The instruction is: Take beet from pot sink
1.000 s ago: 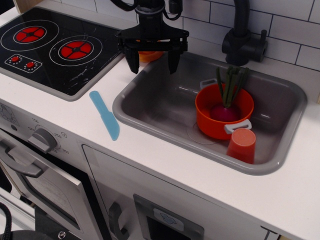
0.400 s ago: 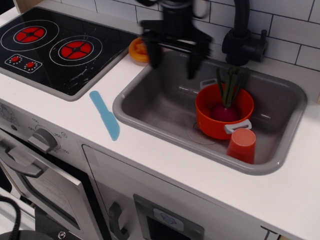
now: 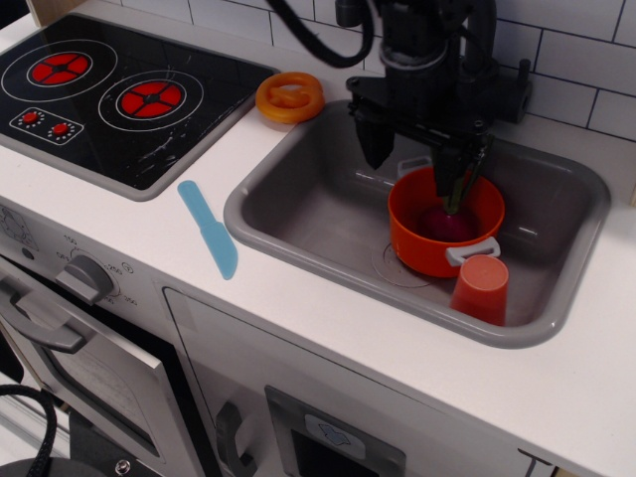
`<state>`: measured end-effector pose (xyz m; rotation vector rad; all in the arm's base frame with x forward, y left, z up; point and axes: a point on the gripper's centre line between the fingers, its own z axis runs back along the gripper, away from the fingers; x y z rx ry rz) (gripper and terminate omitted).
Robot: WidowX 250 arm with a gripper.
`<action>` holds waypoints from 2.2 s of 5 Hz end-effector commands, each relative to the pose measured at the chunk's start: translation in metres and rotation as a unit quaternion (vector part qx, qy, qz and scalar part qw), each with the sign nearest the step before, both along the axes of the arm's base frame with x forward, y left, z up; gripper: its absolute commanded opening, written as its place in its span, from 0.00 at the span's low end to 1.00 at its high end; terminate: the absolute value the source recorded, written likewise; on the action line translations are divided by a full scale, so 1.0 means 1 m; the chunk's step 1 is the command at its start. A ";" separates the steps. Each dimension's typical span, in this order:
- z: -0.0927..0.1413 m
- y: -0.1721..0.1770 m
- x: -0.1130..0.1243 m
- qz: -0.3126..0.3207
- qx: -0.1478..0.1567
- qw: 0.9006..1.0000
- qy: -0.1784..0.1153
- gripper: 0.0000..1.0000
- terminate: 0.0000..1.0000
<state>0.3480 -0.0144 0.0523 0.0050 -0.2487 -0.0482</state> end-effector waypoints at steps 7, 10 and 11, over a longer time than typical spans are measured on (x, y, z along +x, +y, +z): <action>0.002 -0.044 0.027 0.017 -0.026 0.993 -0.111 0.00 0.00; 0.039 -0.028 0.023 0.041 -0.059 0.986 -0.150 0.00 0.00; 0.059 -0.016 0.014 0.041 -0.083 0.984 -0.151 0.00 0.00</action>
